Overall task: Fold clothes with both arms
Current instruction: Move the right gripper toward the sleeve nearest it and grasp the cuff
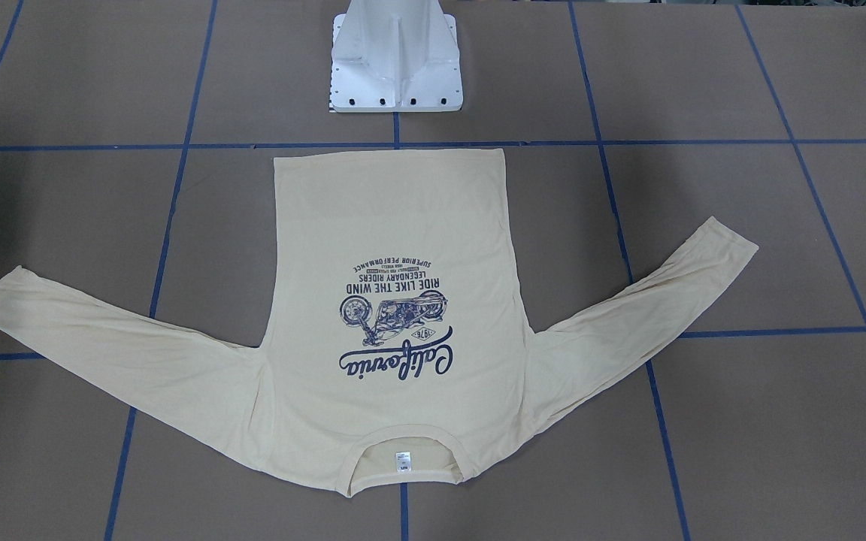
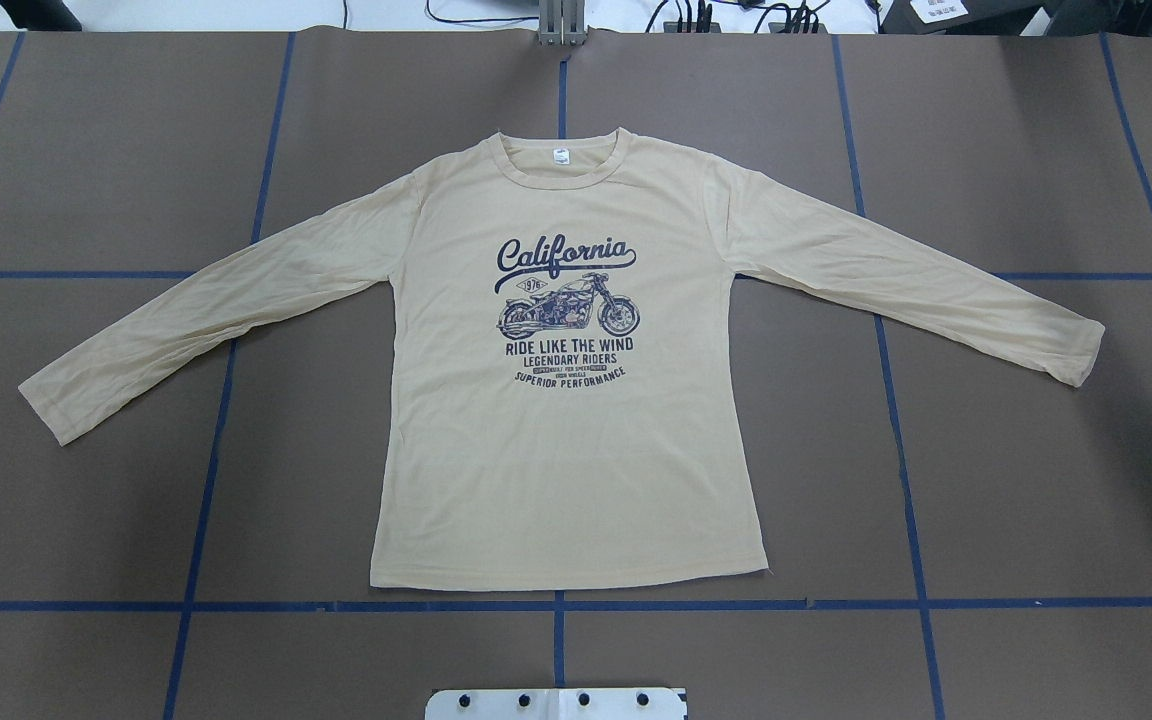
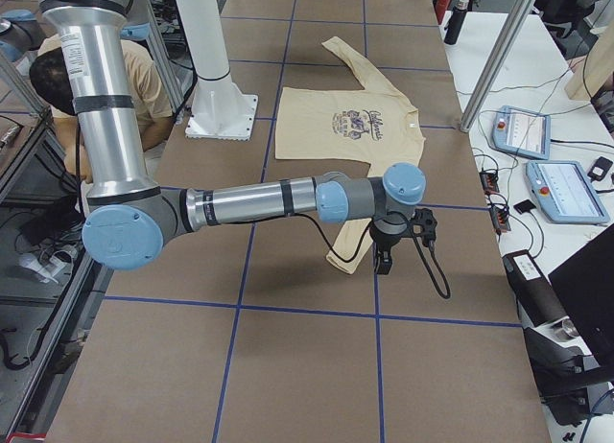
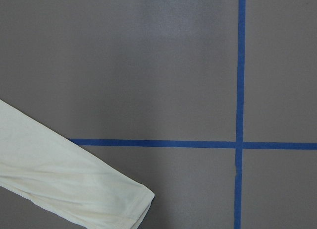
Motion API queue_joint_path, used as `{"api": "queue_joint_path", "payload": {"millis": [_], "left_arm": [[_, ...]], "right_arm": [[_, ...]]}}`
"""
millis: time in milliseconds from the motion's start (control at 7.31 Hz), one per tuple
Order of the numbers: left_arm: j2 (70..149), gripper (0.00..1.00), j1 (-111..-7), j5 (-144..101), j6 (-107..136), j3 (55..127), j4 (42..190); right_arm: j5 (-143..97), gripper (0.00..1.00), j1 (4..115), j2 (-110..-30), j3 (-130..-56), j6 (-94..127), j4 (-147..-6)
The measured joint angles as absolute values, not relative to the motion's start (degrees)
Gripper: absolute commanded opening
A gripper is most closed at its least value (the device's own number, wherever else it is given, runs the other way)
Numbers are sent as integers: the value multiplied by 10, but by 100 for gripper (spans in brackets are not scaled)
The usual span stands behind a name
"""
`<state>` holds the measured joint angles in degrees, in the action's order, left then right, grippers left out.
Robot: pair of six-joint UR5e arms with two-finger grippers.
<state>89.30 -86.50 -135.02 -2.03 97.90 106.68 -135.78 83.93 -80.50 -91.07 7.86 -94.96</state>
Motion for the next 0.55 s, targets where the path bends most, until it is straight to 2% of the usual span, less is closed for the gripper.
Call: {"api": "queue_joint_path", "payload": {"millis": [547], "left_arm": [[873,100,-870,-1343,-17,1007,1072]], "right_arm": [[-1381,100,843,-866,-936,68,-919]]}}
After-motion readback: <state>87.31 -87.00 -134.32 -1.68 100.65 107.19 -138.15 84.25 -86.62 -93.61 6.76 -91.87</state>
